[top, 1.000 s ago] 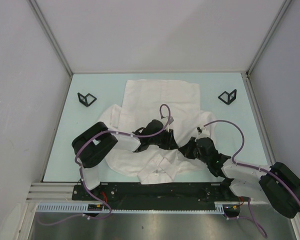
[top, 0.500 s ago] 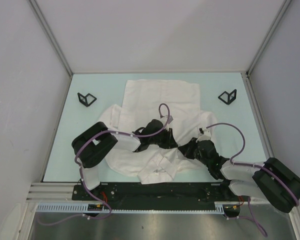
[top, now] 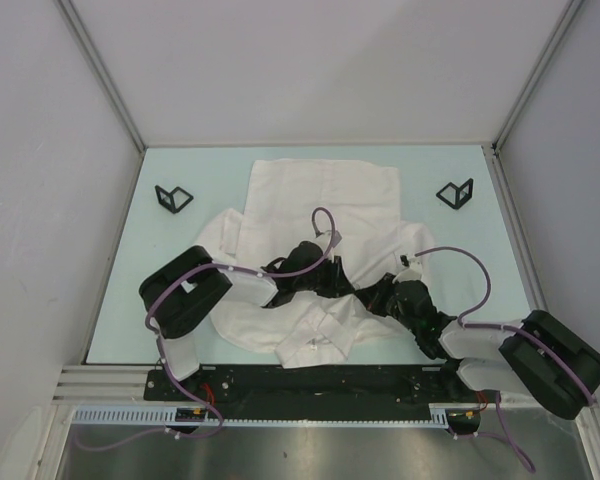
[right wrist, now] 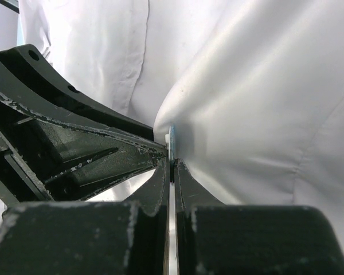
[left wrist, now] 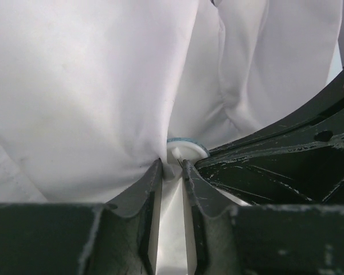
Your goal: Remove the brooch from the garment
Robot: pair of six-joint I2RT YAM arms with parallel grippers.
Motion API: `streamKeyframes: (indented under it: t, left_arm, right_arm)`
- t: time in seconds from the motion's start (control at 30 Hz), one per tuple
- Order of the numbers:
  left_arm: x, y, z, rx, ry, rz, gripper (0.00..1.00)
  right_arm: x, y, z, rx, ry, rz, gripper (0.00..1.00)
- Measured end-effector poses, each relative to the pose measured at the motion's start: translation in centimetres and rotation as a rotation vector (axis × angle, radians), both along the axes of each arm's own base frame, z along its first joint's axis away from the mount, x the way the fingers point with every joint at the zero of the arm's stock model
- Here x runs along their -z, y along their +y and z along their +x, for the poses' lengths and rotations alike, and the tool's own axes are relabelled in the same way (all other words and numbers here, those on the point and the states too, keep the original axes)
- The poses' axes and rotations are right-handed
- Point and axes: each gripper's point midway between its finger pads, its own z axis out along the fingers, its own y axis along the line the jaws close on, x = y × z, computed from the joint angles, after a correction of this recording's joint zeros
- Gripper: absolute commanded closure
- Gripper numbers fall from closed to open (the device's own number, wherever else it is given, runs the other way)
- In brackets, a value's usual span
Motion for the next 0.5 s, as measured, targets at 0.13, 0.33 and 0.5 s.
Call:
streamKeyframes:
  t: [0.13,0.33,0.5]
  left_arm:
    - [-0.6,-0.1,0.1,-0.013,0.004,-0.027,0.83]
    - [-1.2,-0.4,0.1,-0.018,0.008,-0.054,0.67]
    - [-0.8,0.3,0.2,-0.039,0.025,-0.055,0.58]
  right_arm:
    - [-0.6,-0.2,-0.2,0.008,-0.014,0.021,1.00]
    - [-1.1,-0.6,-0.5,0.024,-0.033,0.050,1.00]
    - [-1.2,-0.6,-0.6,0.020,-0.037,0.066,1.00]
